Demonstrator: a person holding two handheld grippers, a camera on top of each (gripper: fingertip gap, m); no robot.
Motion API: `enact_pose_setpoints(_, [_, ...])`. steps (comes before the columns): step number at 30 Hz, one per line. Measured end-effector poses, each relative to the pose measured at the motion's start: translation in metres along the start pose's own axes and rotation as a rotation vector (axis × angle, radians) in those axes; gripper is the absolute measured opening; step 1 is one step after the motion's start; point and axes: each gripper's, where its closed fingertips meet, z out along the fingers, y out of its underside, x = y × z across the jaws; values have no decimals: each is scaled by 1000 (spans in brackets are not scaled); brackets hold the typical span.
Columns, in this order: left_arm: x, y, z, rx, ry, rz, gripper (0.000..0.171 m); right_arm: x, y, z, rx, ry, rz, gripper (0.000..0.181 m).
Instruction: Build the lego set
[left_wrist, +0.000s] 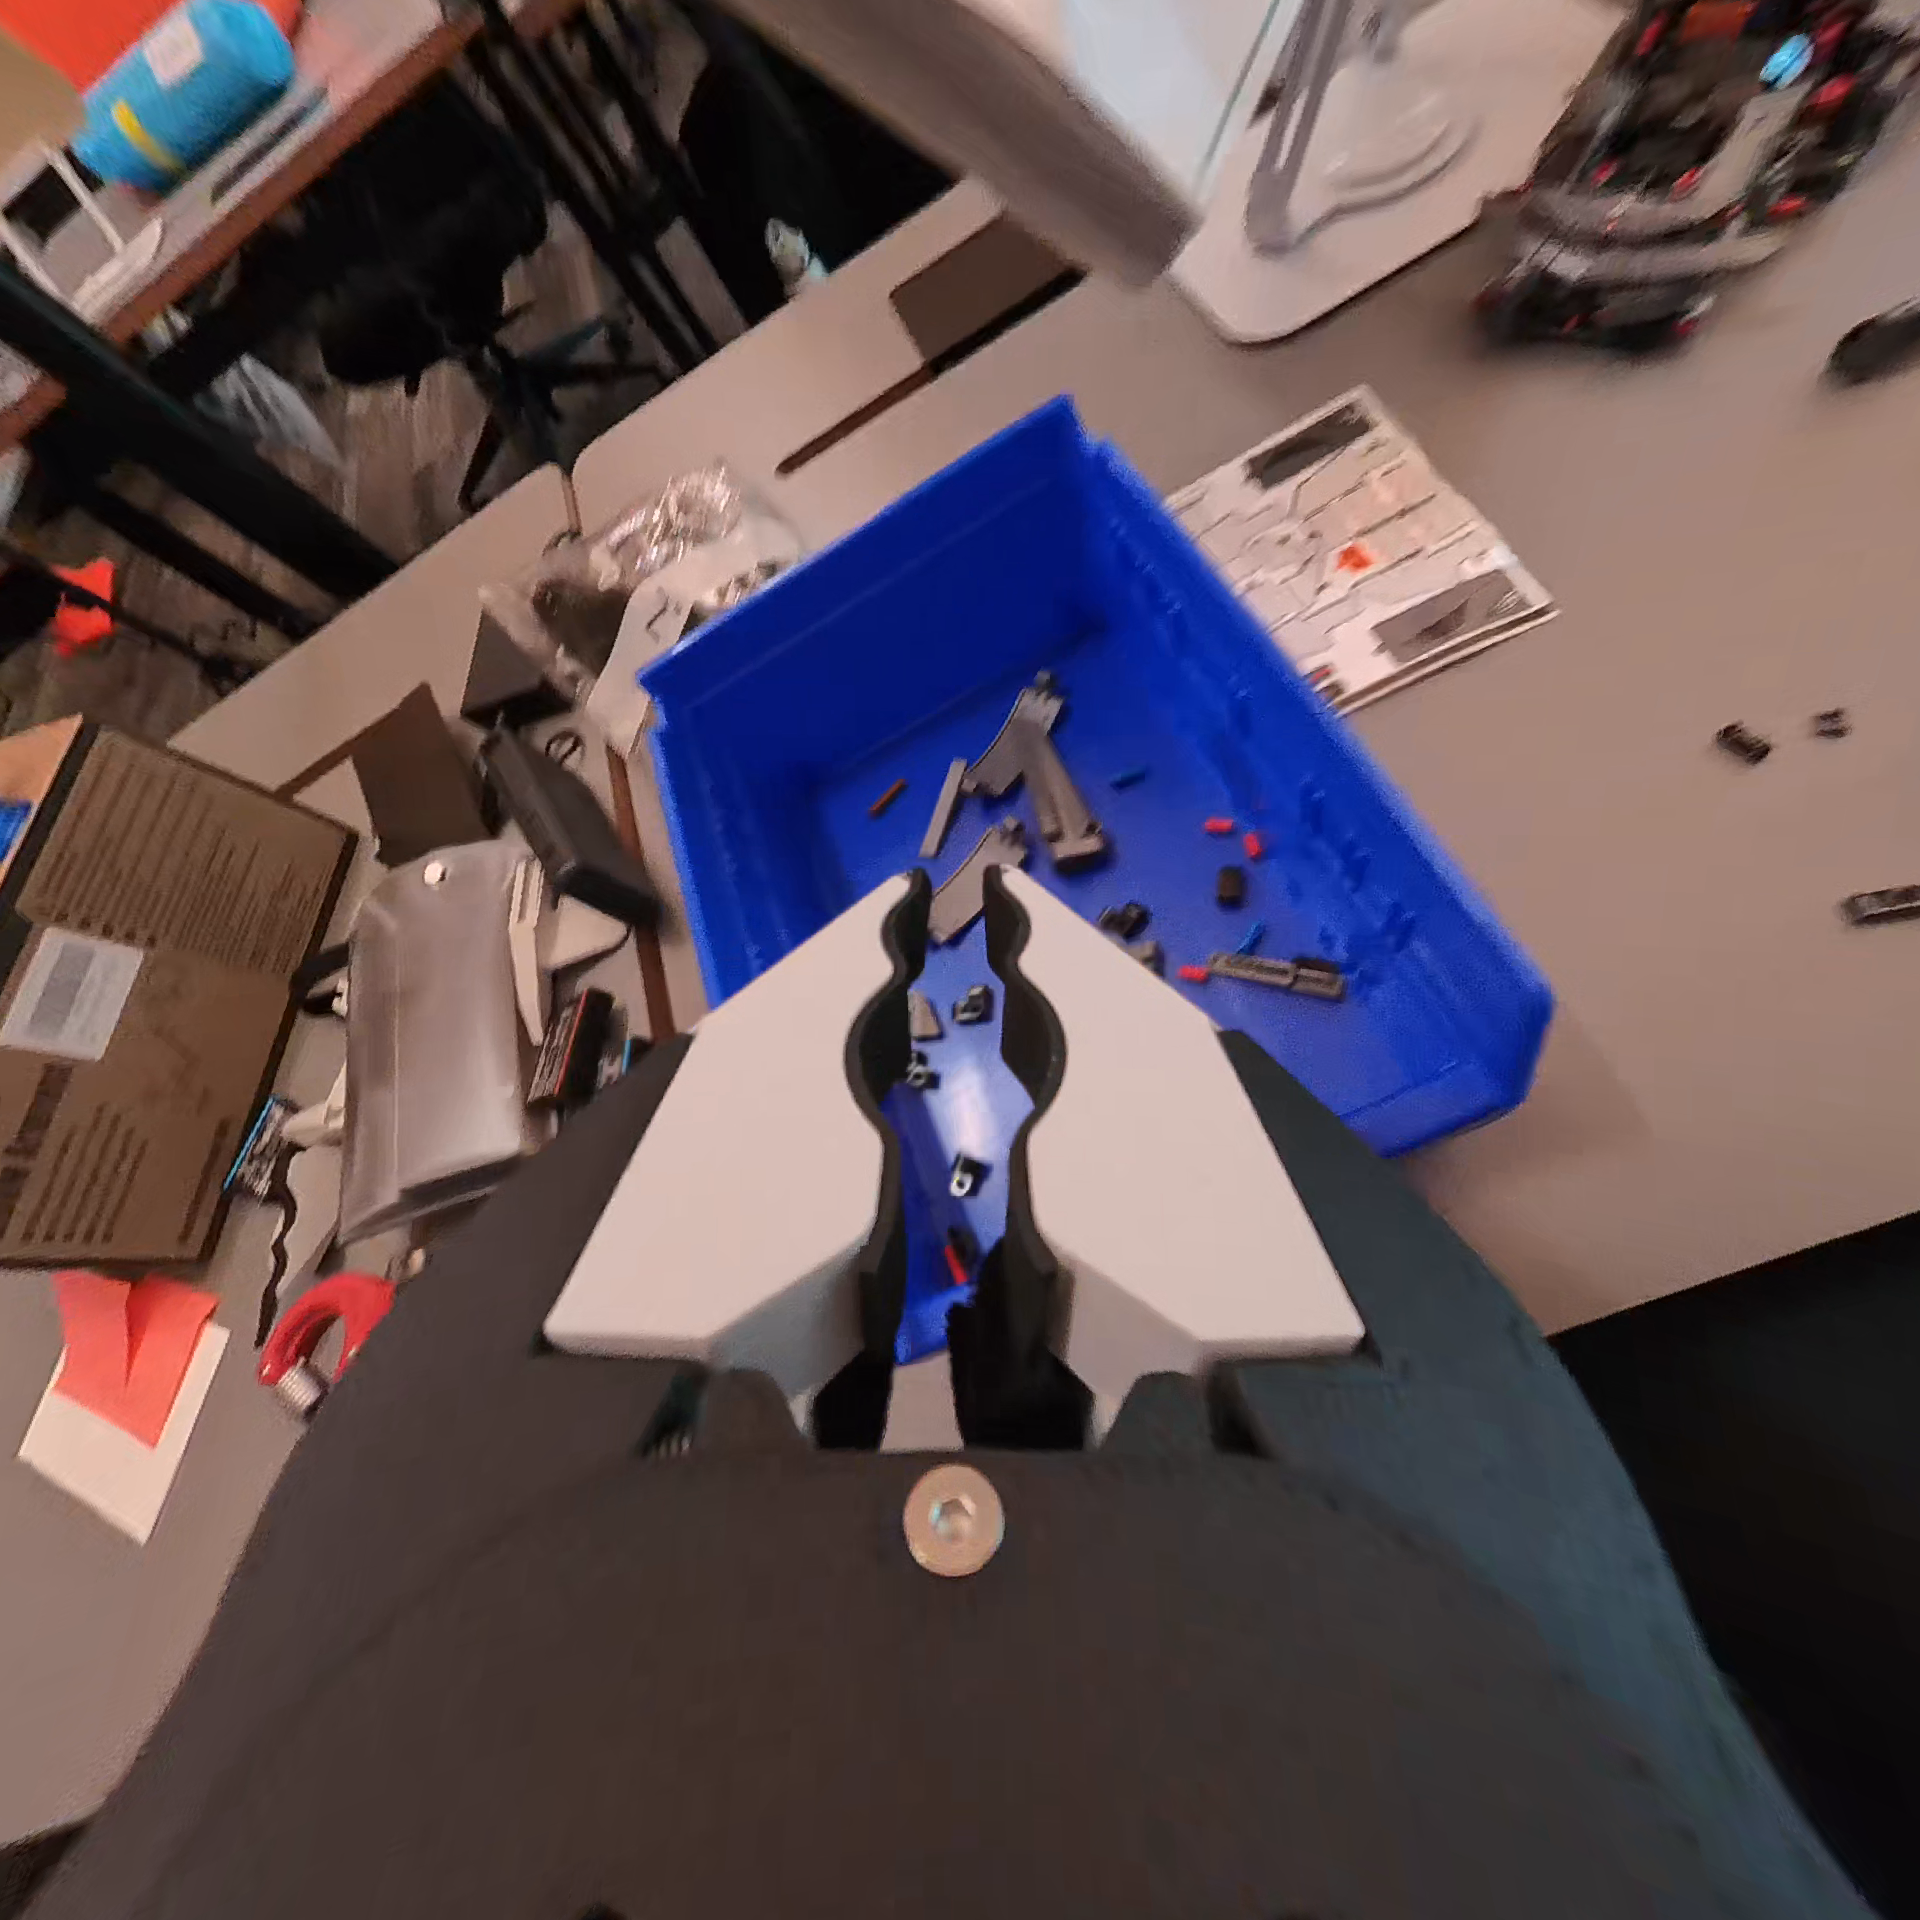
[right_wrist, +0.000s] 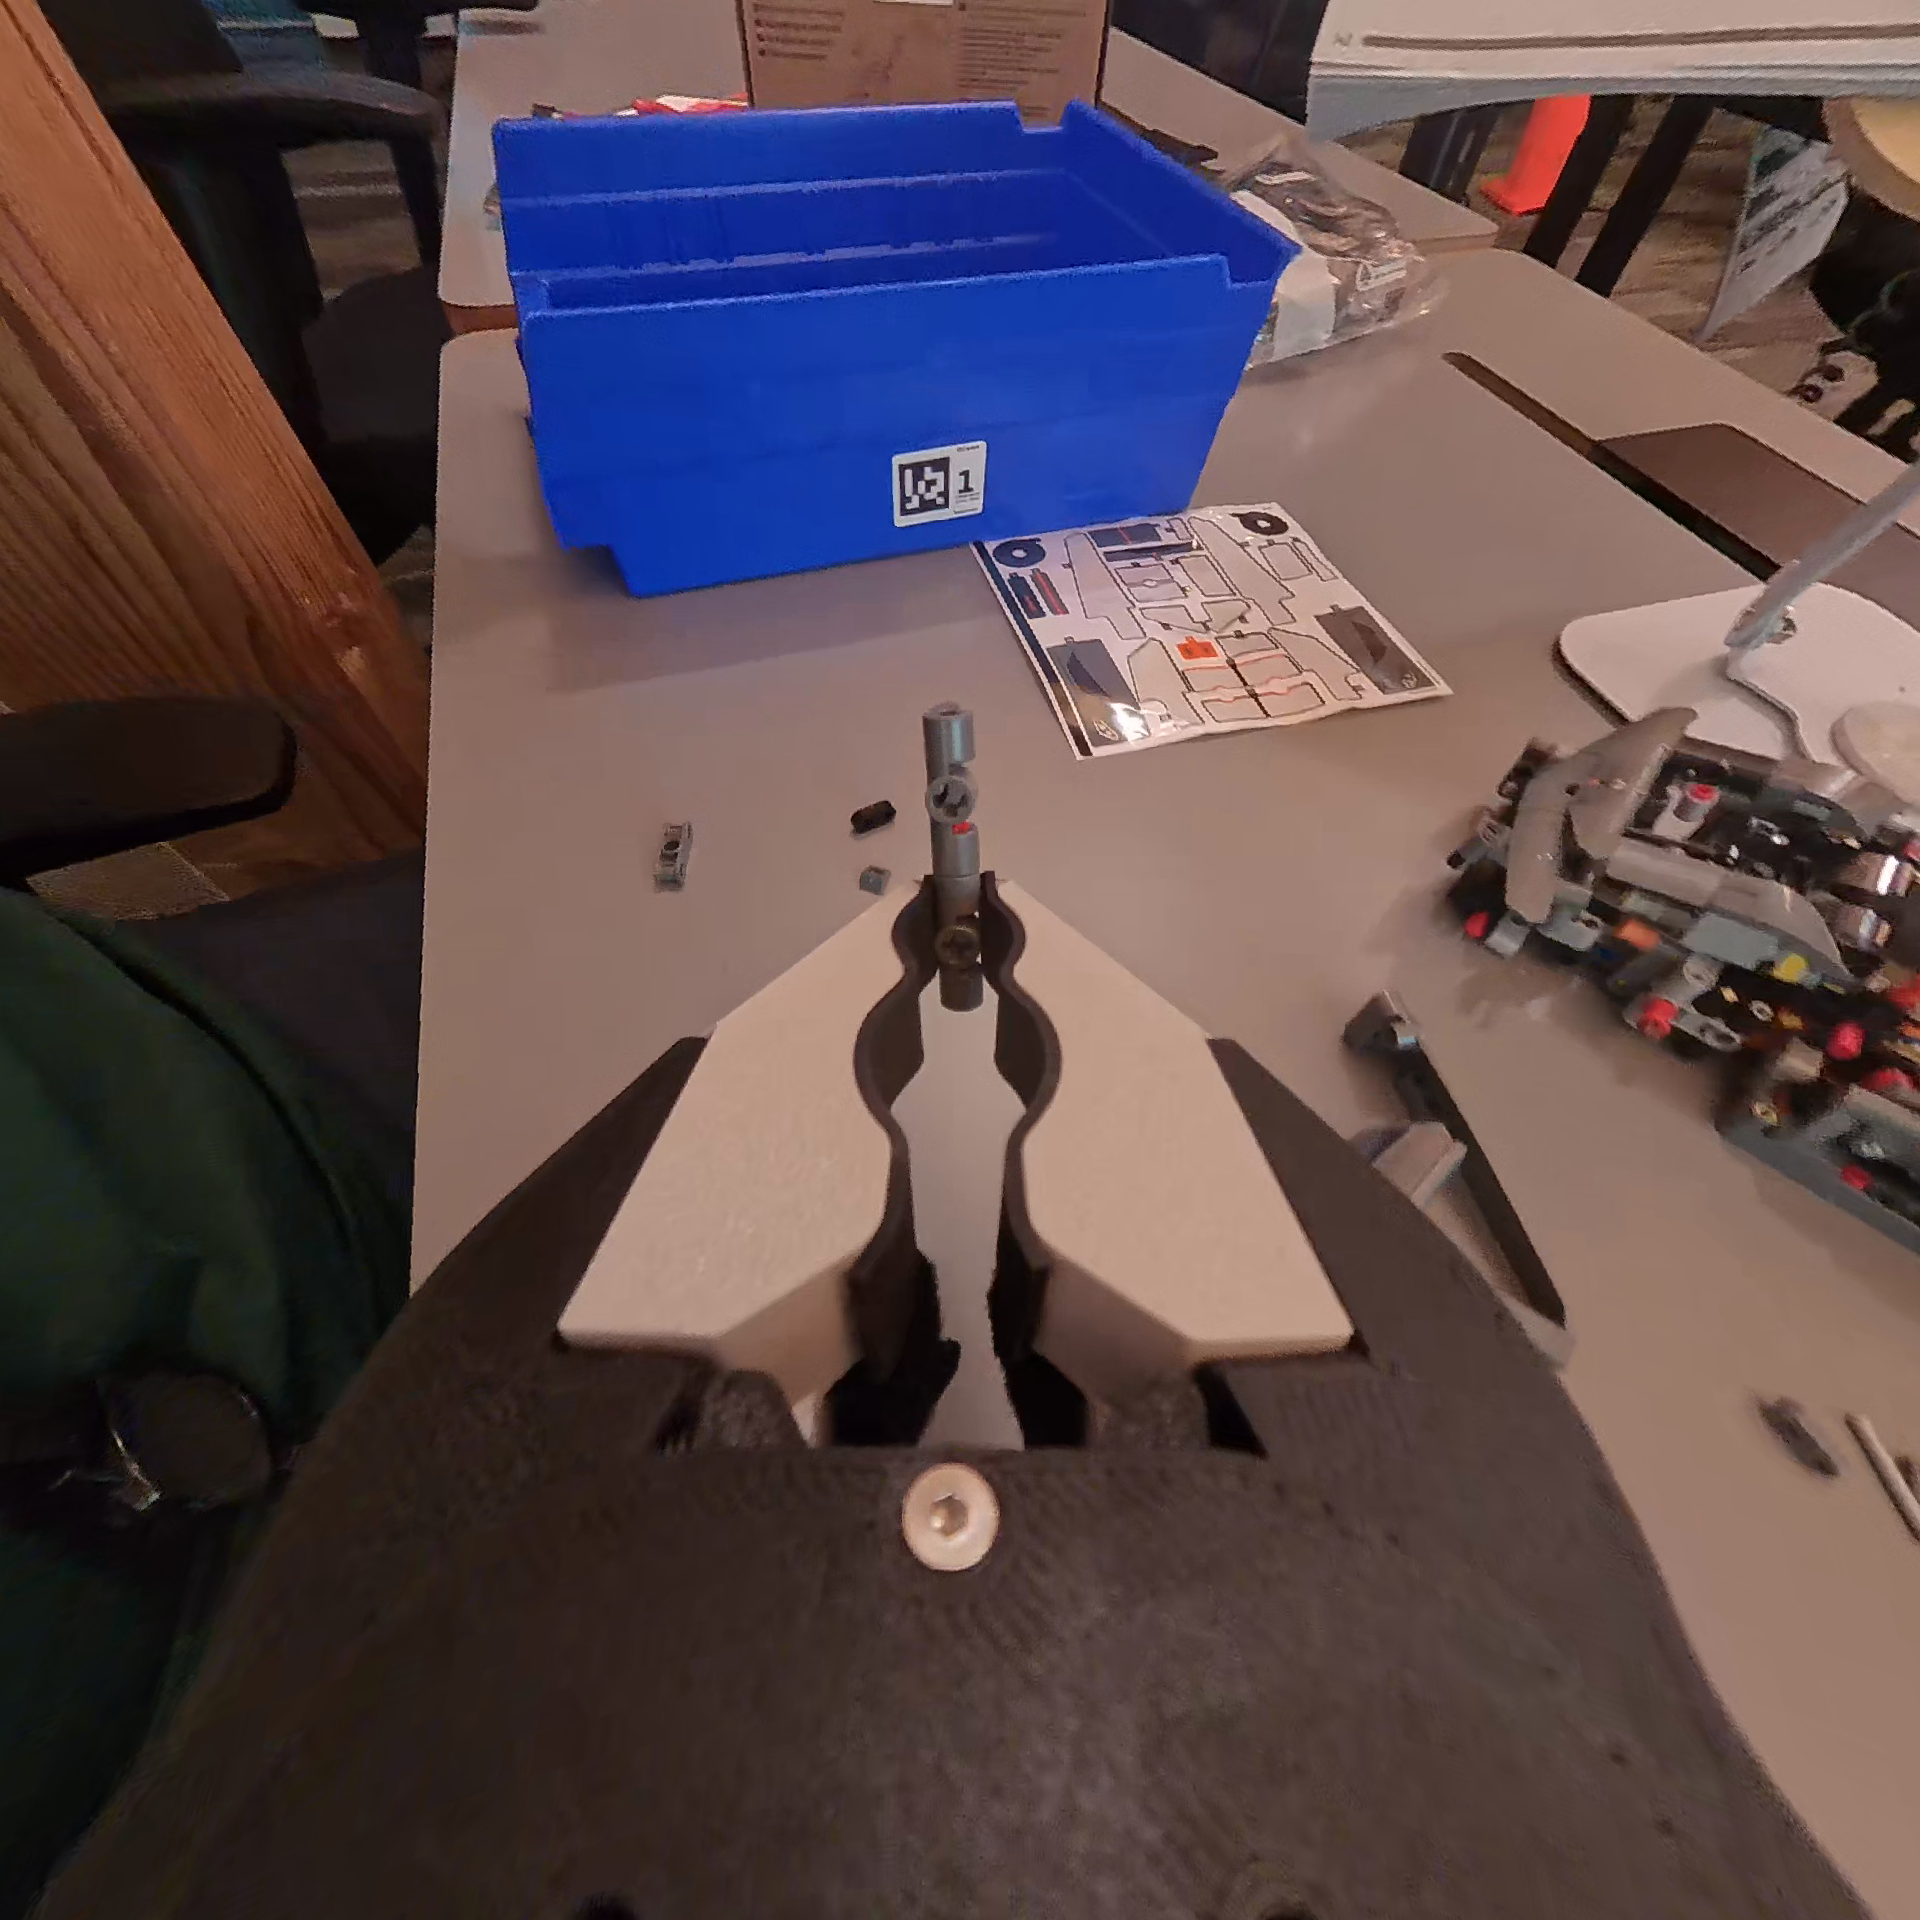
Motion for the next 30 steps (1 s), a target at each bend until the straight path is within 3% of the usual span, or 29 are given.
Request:
enact_pose_setpoints(6, [-2,32,41,-159,102,38,12,-2,-12,24,2,-60,-41,4])
enact_pose_setpoints(17, [70,79,90,-350,459,148,15,-1,-16,57,-9,-148,-80,4])
enact_pose_setpoints(30, [75,133,78,-634,576,232,14,5,-11,66,-2,-171,-67,4])
